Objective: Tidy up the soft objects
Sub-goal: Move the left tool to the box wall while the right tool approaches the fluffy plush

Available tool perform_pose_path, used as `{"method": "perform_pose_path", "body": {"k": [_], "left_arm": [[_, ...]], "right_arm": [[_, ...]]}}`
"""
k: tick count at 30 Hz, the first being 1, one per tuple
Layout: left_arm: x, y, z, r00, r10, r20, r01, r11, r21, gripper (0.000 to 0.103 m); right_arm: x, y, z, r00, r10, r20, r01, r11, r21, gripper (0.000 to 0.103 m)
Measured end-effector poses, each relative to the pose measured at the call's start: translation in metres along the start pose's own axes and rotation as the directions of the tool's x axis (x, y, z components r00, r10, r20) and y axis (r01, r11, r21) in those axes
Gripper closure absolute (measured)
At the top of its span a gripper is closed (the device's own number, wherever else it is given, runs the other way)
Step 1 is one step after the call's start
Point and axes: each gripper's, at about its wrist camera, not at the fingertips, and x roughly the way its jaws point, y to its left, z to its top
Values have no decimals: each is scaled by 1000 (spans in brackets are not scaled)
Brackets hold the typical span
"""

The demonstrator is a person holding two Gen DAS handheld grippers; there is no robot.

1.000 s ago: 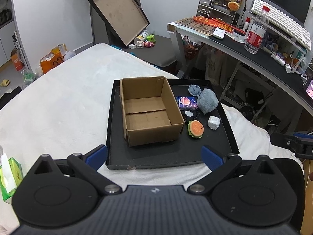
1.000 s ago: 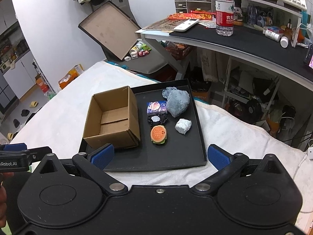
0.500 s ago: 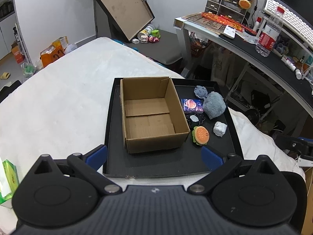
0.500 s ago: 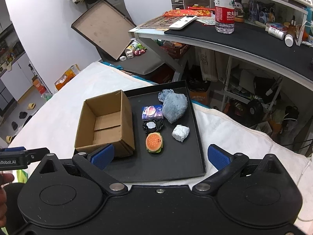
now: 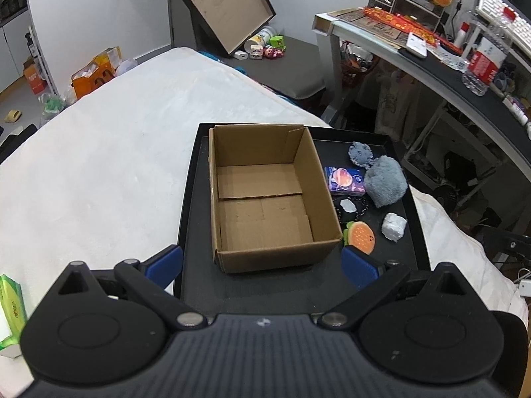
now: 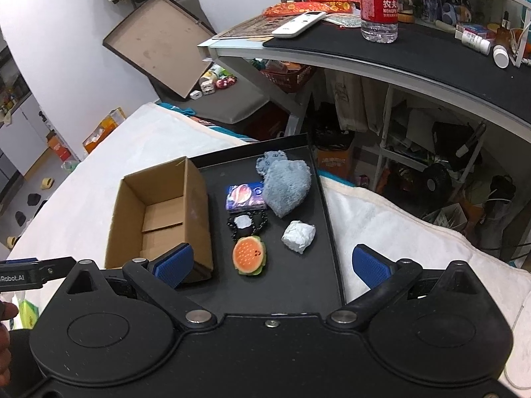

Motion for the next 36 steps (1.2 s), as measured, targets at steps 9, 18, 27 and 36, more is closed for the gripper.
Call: {"method": "perform_pose_path", "body": {"k": [9,18,27,36], "left_arm": [[33,7,20,999,24,-41,-25,999,-32,2],[68,14,36,995,32,-90,-38,998,-58,3],[99,20,48,992,47,-116,-56,996,-71,4],[135,27,54,984,75,-160,-90,991,-94,14]], "right_arm": [[33,-9,13,999,3,-42,-2,1000,19,0],[61,-17,31,997,1,-74,2,999,34,0],[90,-23,48,996,-10,-87,14,999,47,0],[122,-32,58,994,-22,-111,28,998,49,0]]}}
